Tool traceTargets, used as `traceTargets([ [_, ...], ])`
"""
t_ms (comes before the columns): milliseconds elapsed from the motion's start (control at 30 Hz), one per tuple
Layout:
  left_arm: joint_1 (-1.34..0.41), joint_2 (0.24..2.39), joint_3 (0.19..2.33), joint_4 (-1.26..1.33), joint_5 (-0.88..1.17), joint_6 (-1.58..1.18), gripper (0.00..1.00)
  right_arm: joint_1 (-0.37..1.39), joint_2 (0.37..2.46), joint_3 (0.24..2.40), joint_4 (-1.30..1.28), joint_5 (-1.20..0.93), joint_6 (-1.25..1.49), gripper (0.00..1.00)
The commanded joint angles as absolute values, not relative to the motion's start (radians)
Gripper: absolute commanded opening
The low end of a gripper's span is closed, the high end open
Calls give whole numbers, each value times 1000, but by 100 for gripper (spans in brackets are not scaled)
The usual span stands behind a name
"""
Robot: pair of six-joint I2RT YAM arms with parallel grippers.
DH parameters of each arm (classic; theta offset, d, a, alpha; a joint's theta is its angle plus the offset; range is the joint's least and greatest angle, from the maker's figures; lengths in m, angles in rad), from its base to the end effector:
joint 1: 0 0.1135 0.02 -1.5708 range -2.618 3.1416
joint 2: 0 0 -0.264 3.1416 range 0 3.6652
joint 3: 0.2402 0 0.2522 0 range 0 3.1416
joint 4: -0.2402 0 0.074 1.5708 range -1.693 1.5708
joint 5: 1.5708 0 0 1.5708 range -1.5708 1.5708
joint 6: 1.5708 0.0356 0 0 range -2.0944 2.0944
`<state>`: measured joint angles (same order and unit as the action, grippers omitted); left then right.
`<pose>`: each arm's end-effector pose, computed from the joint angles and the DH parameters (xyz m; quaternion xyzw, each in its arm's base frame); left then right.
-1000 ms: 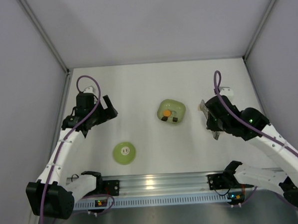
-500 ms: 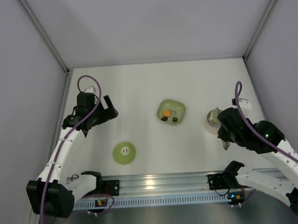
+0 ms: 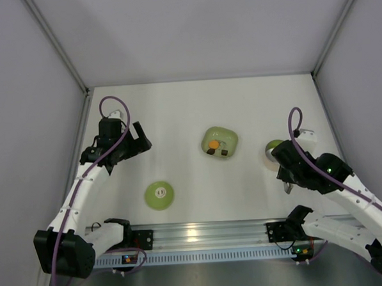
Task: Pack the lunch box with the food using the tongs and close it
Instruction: Place the fake food in the packing box.
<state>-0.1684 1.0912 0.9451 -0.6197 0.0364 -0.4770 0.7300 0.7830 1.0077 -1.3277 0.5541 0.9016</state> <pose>0.2248 -0.0395 0.2955 -0.1343 0.9101 -0.1401 0.3661 0.0910 0.0563 0.3197 0.1433 0.9268 -0.0200 0.3465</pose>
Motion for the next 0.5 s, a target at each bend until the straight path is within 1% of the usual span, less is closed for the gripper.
traceTargets([
  [0, -173, 1094, 950, -569, 37, -479, 99, 721, 782, 1008, -1460, 594, 913, 30],
  [167, -173, 1095, 950, -569, 35, -479, 99, 719, 785, 1011, -1457, 597, 908, 36],
  [467, -173, 1095, 950, -568, 37, -479, 99, 719, 811, 1075, -1422, 580, 856, 36],
])
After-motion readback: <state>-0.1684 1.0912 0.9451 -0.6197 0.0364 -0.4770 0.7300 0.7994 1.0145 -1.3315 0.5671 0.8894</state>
